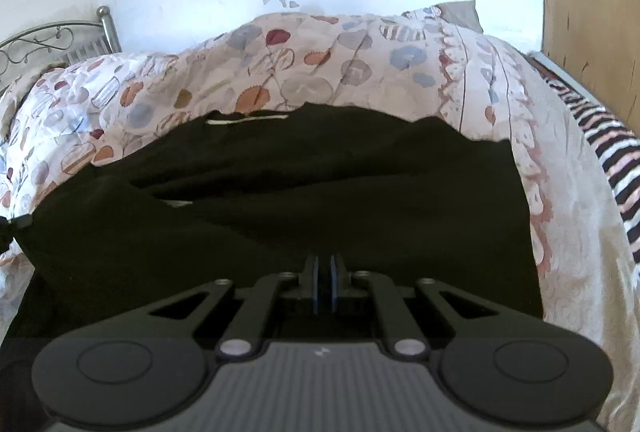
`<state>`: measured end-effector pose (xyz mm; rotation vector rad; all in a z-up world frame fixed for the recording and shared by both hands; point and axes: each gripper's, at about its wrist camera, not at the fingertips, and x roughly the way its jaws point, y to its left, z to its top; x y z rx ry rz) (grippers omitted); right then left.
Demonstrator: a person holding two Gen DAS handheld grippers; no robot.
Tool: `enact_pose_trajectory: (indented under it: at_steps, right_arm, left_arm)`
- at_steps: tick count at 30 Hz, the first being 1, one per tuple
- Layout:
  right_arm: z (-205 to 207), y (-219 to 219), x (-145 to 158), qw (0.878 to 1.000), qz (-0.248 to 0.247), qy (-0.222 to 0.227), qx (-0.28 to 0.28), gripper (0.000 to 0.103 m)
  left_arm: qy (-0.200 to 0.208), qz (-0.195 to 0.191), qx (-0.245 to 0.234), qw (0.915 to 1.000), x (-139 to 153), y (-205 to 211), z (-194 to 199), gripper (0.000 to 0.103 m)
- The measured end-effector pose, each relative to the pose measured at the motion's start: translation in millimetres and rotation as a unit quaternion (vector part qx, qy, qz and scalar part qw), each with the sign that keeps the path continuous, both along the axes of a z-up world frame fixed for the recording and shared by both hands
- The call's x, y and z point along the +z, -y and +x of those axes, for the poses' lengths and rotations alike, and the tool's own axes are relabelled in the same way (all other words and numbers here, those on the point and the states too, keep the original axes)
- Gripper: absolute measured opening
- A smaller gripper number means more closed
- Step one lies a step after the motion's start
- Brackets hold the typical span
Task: Fold small clothes
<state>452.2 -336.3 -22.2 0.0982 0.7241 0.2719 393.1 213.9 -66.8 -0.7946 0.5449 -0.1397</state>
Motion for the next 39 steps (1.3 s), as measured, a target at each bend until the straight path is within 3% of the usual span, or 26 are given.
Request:
enact_pose_trajectory:
  at_steps: [3,5,7,10,11,13,15,17,19,22,25,29,32,35,37,39]
  right_arm:
    - [-6.9,4.0,-3.2,1.000,-0.013,-0.001,-0.003,0.007]
    - [-11.3,10.4,-5.7,1.000,-0.012,-0.005,-0.006,0.007]
    - [-17.4,14.4,-6.7,1.000,-0.011,-0.005,-0.007,0.007]
    - [-26.9,17.4,-7.0,1.000,0.000,-0.004,-0.004,0.009]
    - [-30.0,18.5,-6.9,1.000,0.009,-0.004,-0.001,0.014]
    - [-35.1,20.0,-7.1,1.000,0.024,-0.004,0.000,0.024]
    - [-38.7,21.0,-8.1,0.999,0.033,-0.005,-0.005,0.027]
    - [-41.3,22.3,-10.0,0.999,0.038,-0.008,-0.009,0.028]
    - [-43.6,22.2,-12.1,0.999,0.036,-0.010,-0.012,0.028]
    - [-45.2,21.2,-17.6,0.999,0.038,-0.018,-0.015,0.027]
    - [-47.7,19.5,-20.9,0.999,0.035,-0.018,-0.021,0.027]
    - [-54.7,21.8,-19.3,0.999,0.037,-0.013,-0.027,0.027]
    - [-63.7,24.3,-18.6,0.999,0.033,-0.009,-0.031,0.035]
    - [-79.3,30.2,-17.5,0.998,0.039,-0.004,-0.039,0.050]
    - [-93.3,33.4,-14.8,0.998,0.042,0.002,-0.038,0.064]
    - [-110.6,34.1,-11.0,0.999,0.036,0.010,-0.035,0.076]
  left_arm:
    - [-0.016,0.001,0.010,0.9998,-6.6,-3.9,2.1,0.005]
    - [-0.026,0.028,0.008,0.9992,-5.5,-0.5,4.2,0.007]
    - [-0.034,0.062,0.008,0.9974,-1.4,3.6,3.7,0.017]
    - [-0.029,0.051,-0.016,0.9982,-0.2,1.2,-1.6,0.024]
    - [-0.031,0.056,-0.022,0.9977,-0.4,1.5,-6.0,0.024]
    - [-0.038,0.065,-0.031,0.9967,-2.3,3.2,-7.1,0.007]
    - [-0.039,0.069,-0.030,0.9964,-3.5,6.1,-9.3,0.005]
    - [-0.027,0.048,-0.011,0.9984,-1.5,4.2,-15.8,0.004]
    - [-0.004,-0.005,0.021,0.9998,-0.7,-5.4,-26.8,0.004]
    - [-0.018,-0.053,0.050,0.9972,-13.1,-10.1,-36.6,0.004]
    - [-0.036,-0.050,0.061,0.9962,-20.4,-4.6,-43.3,0.004]
    - [-0.026,-0.087,0.070,0.9934,-23.7,-6.5,-54.5,0.004]
    - [-0.051,-0.068,0.062,0.9944,-25.7,-2.3,-51.0,0.005]
    - [-0.063,-0.027,0.064,0.9956,-18.4,2.2,-48.6,0.015]
    - [-0.060,0.009,0.065,0.9961,-9.9,6.3,-51.7,0.043]
    - [-0.052,0.025,0.059,0.9966,-2.6,9.1,-57.6,0.061]
